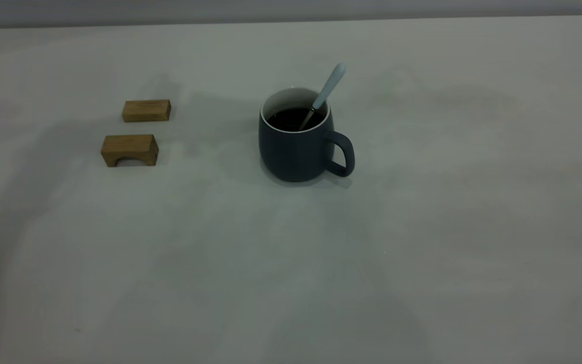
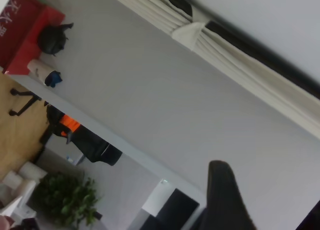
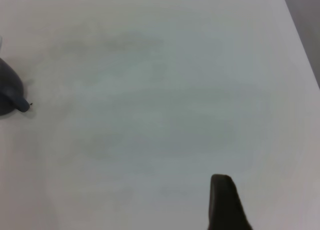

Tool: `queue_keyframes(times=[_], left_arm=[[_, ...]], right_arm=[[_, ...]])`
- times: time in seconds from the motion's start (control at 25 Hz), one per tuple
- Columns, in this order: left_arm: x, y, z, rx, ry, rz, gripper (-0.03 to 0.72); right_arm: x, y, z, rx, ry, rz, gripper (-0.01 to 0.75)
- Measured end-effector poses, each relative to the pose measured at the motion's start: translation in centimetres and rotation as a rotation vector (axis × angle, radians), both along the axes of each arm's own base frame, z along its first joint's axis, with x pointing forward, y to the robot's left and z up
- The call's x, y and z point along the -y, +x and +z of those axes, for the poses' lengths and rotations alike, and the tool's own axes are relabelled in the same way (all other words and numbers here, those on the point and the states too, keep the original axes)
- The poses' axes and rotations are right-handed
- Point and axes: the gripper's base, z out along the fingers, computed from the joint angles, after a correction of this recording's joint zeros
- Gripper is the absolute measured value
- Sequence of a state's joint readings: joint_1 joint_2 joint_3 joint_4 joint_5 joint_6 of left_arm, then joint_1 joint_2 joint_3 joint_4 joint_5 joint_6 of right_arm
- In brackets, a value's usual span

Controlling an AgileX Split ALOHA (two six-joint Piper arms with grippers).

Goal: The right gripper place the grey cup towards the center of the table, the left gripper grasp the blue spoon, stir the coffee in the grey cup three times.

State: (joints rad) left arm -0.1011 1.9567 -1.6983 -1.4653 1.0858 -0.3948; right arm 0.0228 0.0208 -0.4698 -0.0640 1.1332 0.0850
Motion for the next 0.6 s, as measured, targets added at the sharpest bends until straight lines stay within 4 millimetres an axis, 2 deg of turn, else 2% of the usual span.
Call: queue_keyframes(times=[0.08, 0.2, 0.44, 0.52, 0.6], left_arm=[[-0.4, -0.7, 1.2, 0.106, 0.031, -0.013, 0.533], [-2.2, -2.0, 3.5, 0.362, 0.135, -0.023, 0.533], [-8.3, -5.2, 8.3, 0.779, 0.310, 0.003, 0.533], [-10.5, -5.7, 9.1, 0.880, 0.370, 0.044, 0.533], [-12.9, -5.9, 9.4, 0.901, 0.415, 0.102, 0.533]], right_arm=[[0.0, 0.0, 0.0, 0.000, 0.000, 0.000, 0.489], [0.0, 0.0, 0.0, 0.000, 0.000, 0.000, 0.489], [0.0, 0.0, 0.0, 0.000, 0.000, 0.000, 0.489], [0.0, 0.0, 0.0, 0.000, 0.000, 0.000, 0.489], [0.0, 0.0, 0.0, 0.000, 0.000, 0.000, 0.489]])
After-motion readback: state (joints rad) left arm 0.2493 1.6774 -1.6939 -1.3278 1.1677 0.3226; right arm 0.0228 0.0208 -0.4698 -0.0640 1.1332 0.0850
